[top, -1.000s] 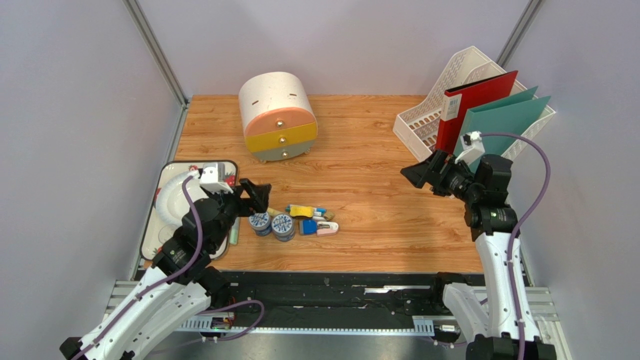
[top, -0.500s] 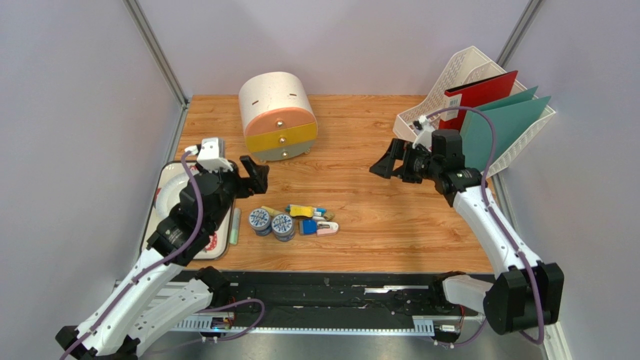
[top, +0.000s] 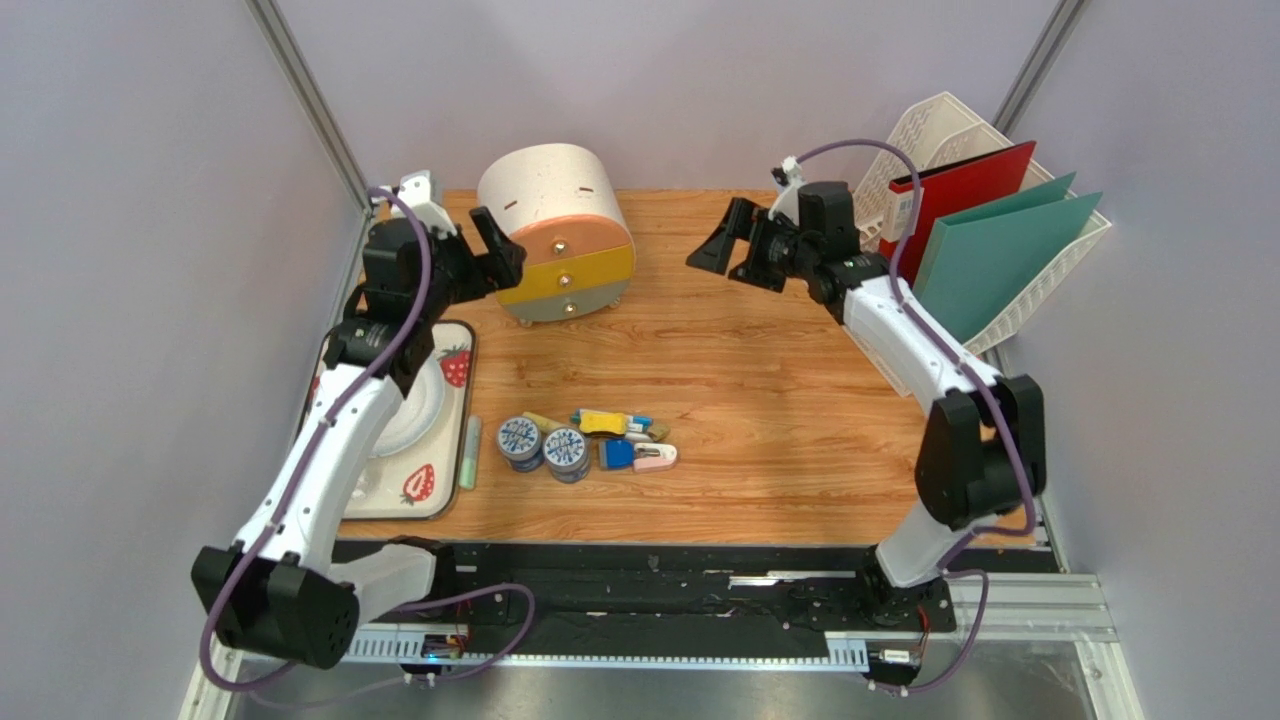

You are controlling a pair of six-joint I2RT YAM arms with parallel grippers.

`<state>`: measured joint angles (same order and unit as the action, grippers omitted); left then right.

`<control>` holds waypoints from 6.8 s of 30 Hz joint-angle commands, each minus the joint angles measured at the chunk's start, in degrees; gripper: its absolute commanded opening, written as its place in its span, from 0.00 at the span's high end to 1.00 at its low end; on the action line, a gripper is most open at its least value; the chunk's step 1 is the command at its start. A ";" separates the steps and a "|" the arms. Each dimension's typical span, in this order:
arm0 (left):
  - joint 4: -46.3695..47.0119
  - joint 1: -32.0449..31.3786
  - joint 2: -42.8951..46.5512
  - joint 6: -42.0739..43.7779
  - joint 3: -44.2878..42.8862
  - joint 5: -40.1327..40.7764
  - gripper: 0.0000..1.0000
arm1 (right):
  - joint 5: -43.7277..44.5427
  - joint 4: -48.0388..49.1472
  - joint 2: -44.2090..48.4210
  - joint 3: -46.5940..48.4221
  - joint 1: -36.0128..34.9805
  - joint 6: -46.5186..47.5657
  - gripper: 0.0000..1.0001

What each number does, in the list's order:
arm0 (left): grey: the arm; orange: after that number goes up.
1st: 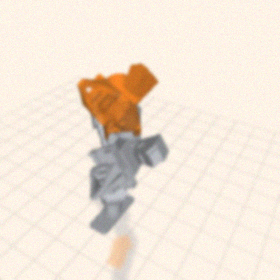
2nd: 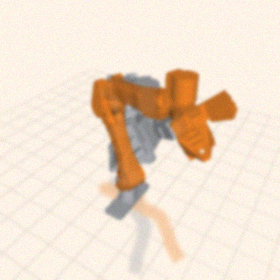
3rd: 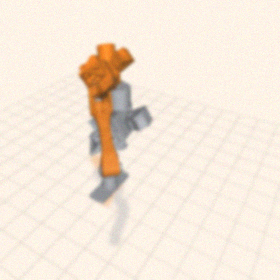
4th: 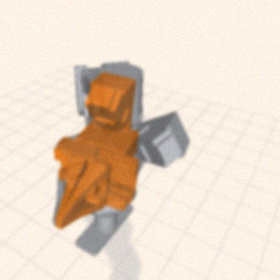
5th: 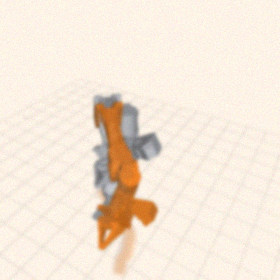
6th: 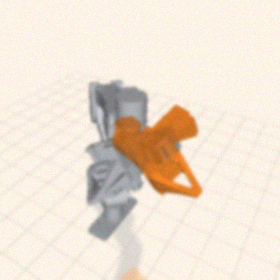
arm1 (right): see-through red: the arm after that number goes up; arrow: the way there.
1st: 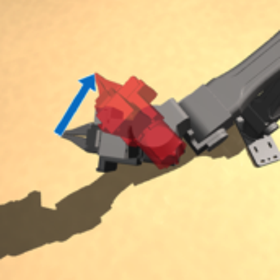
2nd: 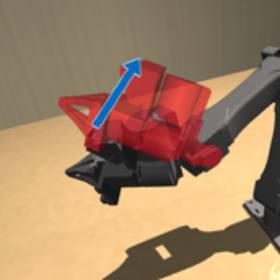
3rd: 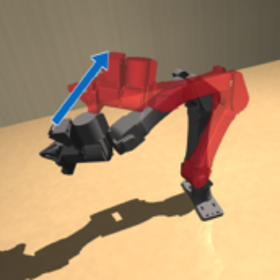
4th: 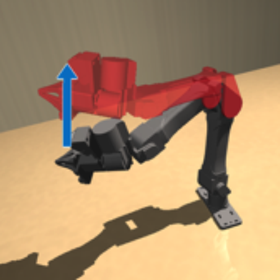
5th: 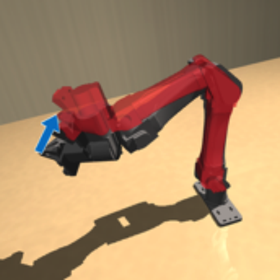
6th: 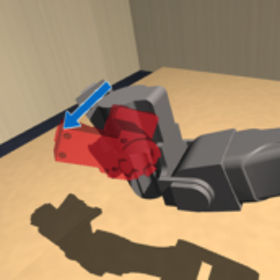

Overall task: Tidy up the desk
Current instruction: Move the storage box to the center of the board, then open the drawer in the storage box.

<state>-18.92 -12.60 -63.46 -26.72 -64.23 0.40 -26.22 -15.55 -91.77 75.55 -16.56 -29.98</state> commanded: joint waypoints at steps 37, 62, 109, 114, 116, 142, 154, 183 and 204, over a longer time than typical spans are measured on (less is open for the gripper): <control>50.19 16.91 -36.82 -19.06 -3.45 -31.77 0.01 | -10.35 29.08 -48.95 49.09 -4.54 -23.20 0.01; 52.76 6.37 -37.35 -21.88 2.96 -36.44 0.01 | -10.08 27.68 -33.59 25.80 -4.89 -17.58 0.01; 32.20 3.20 -15.20 -12.92 6.57 -28.62 0.01 | 11.09 2.10 3.71 -4.80 -9.63 -3.25 0.06; 29.55 3.20 -14.24 -11.51 5.60 -28.79 0.01 | 15.40 3.51 0.80 -1.47 -9.37 -1.93 0.06; 29.20 3.28 -14.06 -11.25 5.43 -29.23 0.01 | 16.28 3.60 -0.34 -0.15 -9.20 -1.40 0.05; 22.79 3.20 -10.54 -7.29 3.85 -30.19 0.01 | 4.42 5.71 2.21 -0.05 -7.88 -3.86 0.11; 20.15 2.67 -9.84 -6.24 1.74 -31.34 0.01 | 3.37 5.71 -2.71 4.69 -8.32 -5.62 0.30; 14.08 2.14 -8.87 -2.99 0.77 -30.55 0.01 | 6.79 3.25 -7.90 9.88 -10.95 -6.23 0.74; 16.46 2.14 -8.35 -4.57 2.97 -31.61 0.01 | 10.14 0.34 -3.77 6.54 -11.13 -4.04 0.81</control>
<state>-4.80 -10.15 -73.49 -30.76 -61.78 -30.00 -17.52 -14.39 -97.80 82.54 -27.42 -35.62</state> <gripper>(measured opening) 0.990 0.270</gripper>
